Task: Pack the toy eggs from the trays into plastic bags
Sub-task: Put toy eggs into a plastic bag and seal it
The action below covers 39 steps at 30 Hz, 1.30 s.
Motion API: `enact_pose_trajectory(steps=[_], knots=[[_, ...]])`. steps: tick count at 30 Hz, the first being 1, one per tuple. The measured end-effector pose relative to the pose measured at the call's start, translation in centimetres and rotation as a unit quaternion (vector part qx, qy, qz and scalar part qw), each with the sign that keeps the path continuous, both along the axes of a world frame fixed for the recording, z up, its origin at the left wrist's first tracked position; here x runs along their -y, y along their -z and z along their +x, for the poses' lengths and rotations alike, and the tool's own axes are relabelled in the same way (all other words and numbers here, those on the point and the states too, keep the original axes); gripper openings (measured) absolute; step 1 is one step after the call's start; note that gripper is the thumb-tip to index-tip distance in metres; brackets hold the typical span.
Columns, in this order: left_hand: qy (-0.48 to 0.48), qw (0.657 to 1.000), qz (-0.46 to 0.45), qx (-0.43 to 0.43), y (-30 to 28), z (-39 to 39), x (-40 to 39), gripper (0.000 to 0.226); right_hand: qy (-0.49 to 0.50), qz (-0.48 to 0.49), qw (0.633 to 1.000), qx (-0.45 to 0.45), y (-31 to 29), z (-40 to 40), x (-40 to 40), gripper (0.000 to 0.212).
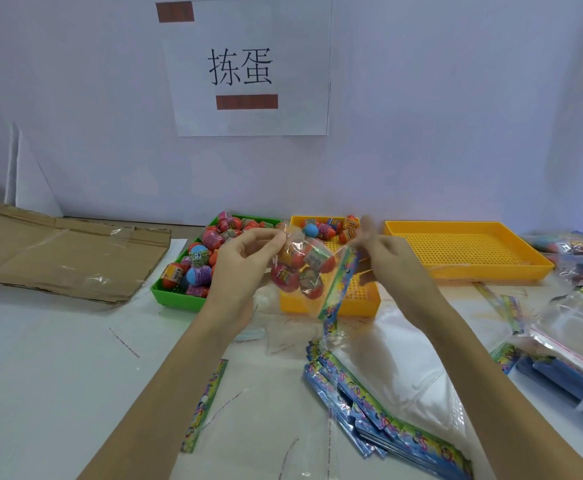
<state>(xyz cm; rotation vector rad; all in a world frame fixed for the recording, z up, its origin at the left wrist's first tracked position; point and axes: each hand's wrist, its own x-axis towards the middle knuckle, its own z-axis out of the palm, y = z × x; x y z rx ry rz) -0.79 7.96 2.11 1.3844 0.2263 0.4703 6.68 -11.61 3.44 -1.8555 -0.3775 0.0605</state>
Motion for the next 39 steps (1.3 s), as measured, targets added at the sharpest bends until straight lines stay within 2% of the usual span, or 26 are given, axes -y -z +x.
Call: enact_pose_trajectory(steps=[2,3,6,10,14,17,19,22,26,29,32,35,37,39], knots=[[-0.022,1.000,-0.005,0.009,0.0,0.0,0.0,0.007,-0.041,0.097,0.987,-0.123,-0.4,-0.3,-0.4,0.072],[-0.028,1.000,-0.009,0.011,0.0,0.0,0.0,0.008,-0.053,0.107,0.984,-0.130,-0.5,-0.4,-0.5,0.068],[-0.033,0.999,-0.027,0.002,0.1,0.0,0.1,0.005,-0.056,0.091,0.994,-0.038,0.3,-0.6,-0.5,0.034],[-0.018,0.999,-0.036,-0.009,0.4,0.0,0.4,0.010,-0.024,0.091,0.995,0.027,1.2,-0.4,-0.7,0.018],[0.003,1.000,-0.014,-0.002,0.3,-0.1,0.4,0.011,-0.019,0.051,0.996,0.076,1.3,-0.5,-0.8,0.016],[-0.002,0.996,-0.085,0.001,0.1,0.1,0.2,0.005,0.033,0.002,0.988,0.150,1.3,-0.3,-0.9,0.017],[-0.009,0.994,-0.109,0.009,0.3,0.2,0.2,0.013,0.067,-0.012,0.982,0.176,1.3,-0.2,-1.0,0.018],[-0.011,0.995,-0.097,0.018,0.5,0.4,0.4,0.010,0.070,-0.005,0.980,0.184,1.4,-0.2,-1.1,0.018],[0.033,0.997,-0.060,0.022,0.8,0.5,0.3,0.011,0.071,0.021,0.981,0.180,1.2,0.1,-0.7,0.018],[0.052,0.998,-0.037,0.011,0.8,0.4,0.3,0.026,0.064,0.019,0.983,0.169,1.1,0.2,-0.6,0.021],[0.023,0.999,-0.026,0.015,0.7,0.4,0.3,0.019,0.053,0.021,0.985,0.164,1.0,0.0,-0.6,0.021],[-0.024,0.998,-0.041,0.046,0.2,0.3,0.1,0.015,0.085,0.053,0.982,0.159,1.0,0.4,-0.1,0.022],[-0.021,0.997,-0.033,0.063,-0.4,0.0,-0.6,0.020,0.117,0.009,0.977,0.179,1.2,0.9,0.5,0.024],[0.046,0.997,0.004,0.061,-1.1,-0.5,-1.6,0.019,0.135,-0.066,0.967,0.206,1.8,1.4,1.1,0.021]])
